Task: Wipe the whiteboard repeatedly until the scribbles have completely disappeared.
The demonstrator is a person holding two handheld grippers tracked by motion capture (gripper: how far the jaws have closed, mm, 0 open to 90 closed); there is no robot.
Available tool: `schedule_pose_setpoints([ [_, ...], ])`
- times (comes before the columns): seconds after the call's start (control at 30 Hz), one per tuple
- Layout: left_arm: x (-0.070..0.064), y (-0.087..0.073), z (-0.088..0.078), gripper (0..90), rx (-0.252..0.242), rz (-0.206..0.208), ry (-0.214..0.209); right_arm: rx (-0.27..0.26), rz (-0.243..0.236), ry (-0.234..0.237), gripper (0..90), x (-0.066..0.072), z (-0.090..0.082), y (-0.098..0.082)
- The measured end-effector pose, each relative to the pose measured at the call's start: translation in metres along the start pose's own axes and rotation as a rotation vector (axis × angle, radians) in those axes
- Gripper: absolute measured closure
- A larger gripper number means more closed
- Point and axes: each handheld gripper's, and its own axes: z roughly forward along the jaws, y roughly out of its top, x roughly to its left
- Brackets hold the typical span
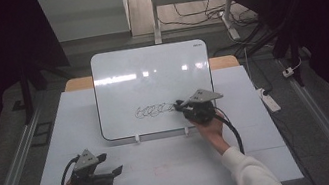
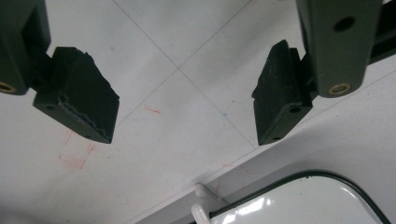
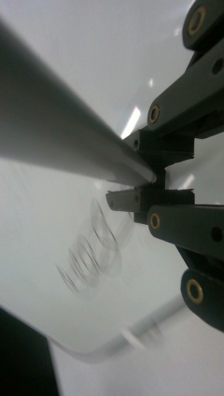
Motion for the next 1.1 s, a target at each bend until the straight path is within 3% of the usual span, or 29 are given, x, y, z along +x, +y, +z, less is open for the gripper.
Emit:
schedule_pose_setpoints([
  [0.03,0.0,0.0,0.0,23.1,-0.001,0.0,-0.001,0.006,-0.037,-0.007,78.1,0.004,0.001,0.0],
  [0.07,0.0,0.0,0.0,23.1,-0.001,0.001,-0.001,0.014,-0.043,-0.008,78.1,0.002,0.001,0.002],
  [0.17,0.0,-0.001,0.0,23.1,0.0,0.002,0.0,-0.046,0.041,-0.073,78.1,-0.014,-0.007,0.005],
  [0.2,0.0,0.0,0.0,23.1,-0.001,-0.001,0.0,-0.048,0.049,-0.077,78.1,-0.015,-0.008,0.004],
  [0.23,0.0,0.0,0.0,23.1,-0.002,-0.002,-0.001,-0.043,0.043,-0.073,78.1,-0.013,-0.008,0.003],
  [0.33,0.0,0.001,0.0,23.1,-0.004,-0.001,0.0,0.009,0.003,0.025,78.1,0.005,0.002,-0.003],
  [0.4,0.0,0.0,-0.001,23.1,-0.006,0.001,-0.001,0.018,-0.021,0.024,78.1,0.007,0.004,0.0],
  [0.5,0.0,0.0,-0.001,23.1,-0.005,0.001,0.0,-0.045,0.038,-0.07,78.2,-0.008,-0.002,0.006],
  [0.53,0.001,0.0,-0.001,23.1,-0.006,-0.001,0.001,-0.05,0.044,-0.075,78.2,-0.009,-0.003,0.006],
  [0.6,0.001,0.0,0.0,23.1,-0.007,-0.005,0.001,-0.035,0.045,-0.041,78.2,-0.004,-0.001,0.003],
  [0.67,0.001,0.001,0.001,23.1,-0.004,-0.002,0.0,0.001,0.007,0.024,78.1,0.008,0.007,0.0],
  [0.7,0.0,0.001,0.001,23.1,-0.003,0.0,-0.001,0.007,-0.016,0.035,78.1,0.011,0.01,0.001],
  [0.77,0.0,0.0,0.0,23.1,-0.002,0.002,-0.003,-0.006,-0.022,0.013,78.2,0.008,0.01,0.005],
  [0.8,0.0,0.0,0.0,23.1,-0.002,0.001,-0.001,-0.037,0.004,-0.026,78.2,0.001,0.007,0.007],
  [0.87,0.001,0.0,0.0,23.1,-0.005,-0.004,0.001,-0.059,0.039,-0.061,78.2,-0.008,0.004,0.011],
  [0.93,0.002,0.0,0.0,23.1,-0.006,-0.006,0.003,-0.058,0.052,-0.043,78.2,-0.005,0.006,0.01],
  [1.03,0.001,0.0,0.001,23.1,-0.003,-0.003,0.003,-0.011,0.0,0.033,78.2,0.009,0.015,0.007],
  [1.1,0.001,0.0,0.0,23.1,-0.004,-0.001,0.002,-0.007,-0.014,0.035,78.2,0.008,0.015,0.008],
])
